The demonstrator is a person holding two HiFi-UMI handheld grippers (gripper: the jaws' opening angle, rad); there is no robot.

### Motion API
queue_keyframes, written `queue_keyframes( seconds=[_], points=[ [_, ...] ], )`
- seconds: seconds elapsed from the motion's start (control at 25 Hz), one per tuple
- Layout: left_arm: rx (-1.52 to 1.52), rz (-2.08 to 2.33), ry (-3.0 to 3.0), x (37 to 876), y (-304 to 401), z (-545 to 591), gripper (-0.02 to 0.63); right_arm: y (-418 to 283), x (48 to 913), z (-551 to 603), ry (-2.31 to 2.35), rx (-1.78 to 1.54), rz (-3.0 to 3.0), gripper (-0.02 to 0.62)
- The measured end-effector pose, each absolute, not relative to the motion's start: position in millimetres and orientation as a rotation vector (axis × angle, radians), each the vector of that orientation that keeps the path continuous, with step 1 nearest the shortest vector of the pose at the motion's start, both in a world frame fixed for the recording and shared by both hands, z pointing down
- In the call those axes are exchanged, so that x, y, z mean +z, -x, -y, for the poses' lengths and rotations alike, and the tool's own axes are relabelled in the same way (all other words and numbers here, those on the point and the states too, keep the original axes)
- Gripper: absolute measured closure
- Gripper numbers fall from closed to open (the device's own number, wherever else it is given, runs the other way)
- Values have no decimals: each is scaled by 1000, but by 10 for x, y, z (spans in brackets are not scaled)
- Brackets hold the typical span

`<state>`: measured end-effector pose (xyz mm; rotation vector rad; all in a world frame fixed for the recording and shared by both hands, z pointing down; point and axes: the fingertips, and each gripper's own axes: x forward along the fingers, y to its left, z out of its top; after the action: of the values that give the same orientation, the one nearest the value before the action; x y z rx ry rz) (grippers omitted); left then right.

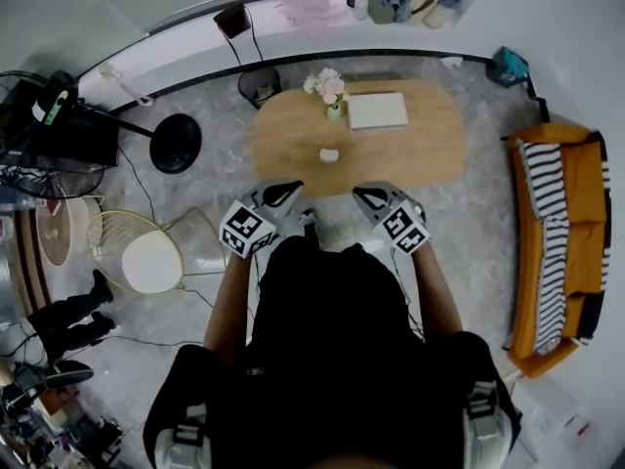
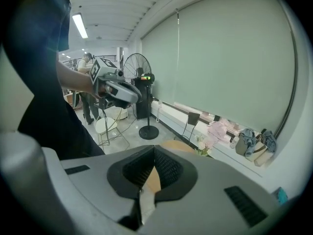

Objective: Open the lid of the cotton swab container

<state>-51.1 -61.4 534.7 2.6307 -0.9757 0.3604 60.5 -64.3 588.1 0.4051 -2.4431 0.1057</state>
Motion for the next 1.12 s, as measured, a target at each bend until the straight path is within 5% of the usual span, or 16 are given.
queue_keyframes(
  seconds=[1.12],
  points=[
    [393,836,-2585,5772,1108,1410,606,-163,6658,1141,-347,209,2272,600]
  ],
)
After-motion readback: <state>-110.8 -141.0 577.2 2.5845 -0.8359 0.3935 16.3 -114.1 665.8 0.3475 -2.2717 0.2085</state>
